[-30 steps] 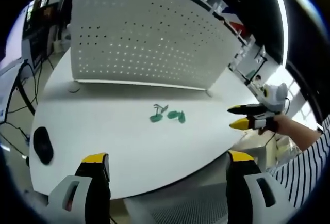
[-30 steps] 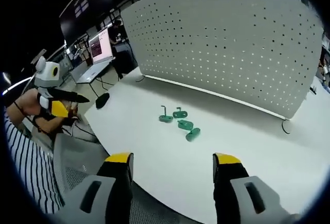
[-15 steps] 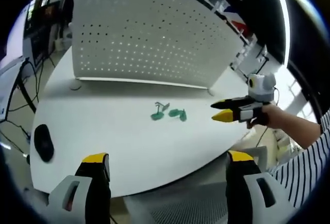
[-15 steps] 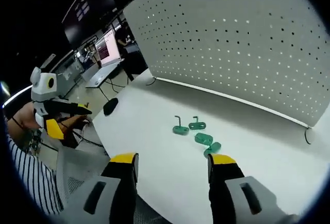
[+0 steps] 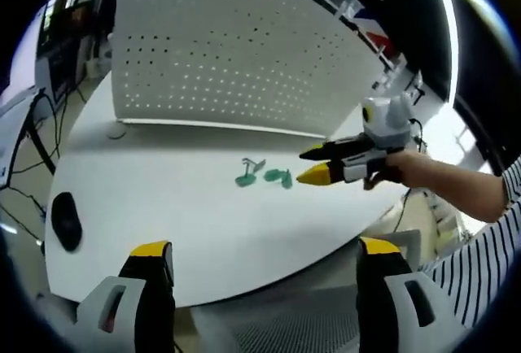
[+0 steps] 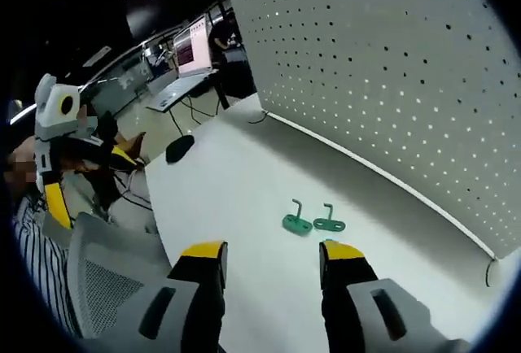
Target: Insert the hook assembly into the mounting plate slot until the hook locks in place.
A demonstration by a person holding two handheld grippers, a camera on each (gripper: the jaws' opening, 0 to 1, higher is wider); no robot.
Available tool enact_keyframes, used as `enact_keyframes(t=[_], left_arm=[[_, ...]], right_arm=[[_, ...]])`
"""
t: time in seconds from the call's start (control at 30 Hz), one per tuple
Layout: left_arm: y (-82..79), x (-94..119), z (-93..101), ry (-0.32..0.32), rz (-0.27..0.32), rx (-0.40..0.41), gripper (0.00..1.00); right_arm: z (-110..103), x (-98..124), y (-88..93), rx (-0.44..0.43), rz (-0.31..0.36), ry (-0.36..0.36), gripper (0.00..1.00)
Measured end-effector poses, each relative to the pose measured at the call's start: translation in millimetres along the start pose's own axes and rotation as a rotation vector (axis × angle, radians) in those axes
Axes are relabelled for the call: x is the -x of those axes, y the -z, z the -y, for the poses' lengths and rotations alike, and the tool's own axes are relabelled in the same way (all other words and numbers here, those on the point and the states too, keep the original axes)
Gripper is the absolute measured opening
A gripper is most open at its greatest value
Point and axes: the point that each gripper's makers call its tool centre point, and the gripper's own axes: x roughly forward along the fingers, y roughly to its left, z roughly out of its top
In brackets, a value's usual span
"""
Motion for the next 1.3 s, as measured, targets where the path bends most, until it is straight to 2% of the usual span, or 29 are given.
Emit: enact_keyframes(t=[0.37,0.5,0.7,0.77,0.9,1.03,1.17,1.3], left_arm=[[3.3,6,-7.8,-0.021,-0.01,0.012,0.94],[3.2,6,-11.8,-0.031,-0.007,0.026,0.94],[6.0,-1,-13.4,-0.029,-0.025,0.026,0.94],[4.6,-1,-13.8,-0.027,-0.022,0.029,0.94],[3.5,-1,-14.2,-0.027,-0.023,0.03,0.94],[3.1,1,-20.6,-0.038,-0.02,0.04,0.94],[6.6,1,-24.0,-0.045,-0.031,0.046,0.94],[9.2,2,-26.1,-0.049,-0.033,0.058,0.93]], right_arm=[[4,-32,-2.1,0.045,-0.047,-0.046,0.38],[7,-49,-2.2,0.128,-0.084,-0.04,0.31],[9,-69,-5.5,0.166,-0.112,-0.051,0.3],[11,-74,-8.5,0.199,-0.102,-0.045,0.3],[17,-85,-2.2,0.23,-0.15,-0.055,0.28],[22,-92,-1.9,0.249,-0.171,-0.062,0.25],[24,-98,0.7,0.231,-0.201,-0.086,0.21],[30,-104,0.1,0.268,-0.223,-0.087,0.18]])
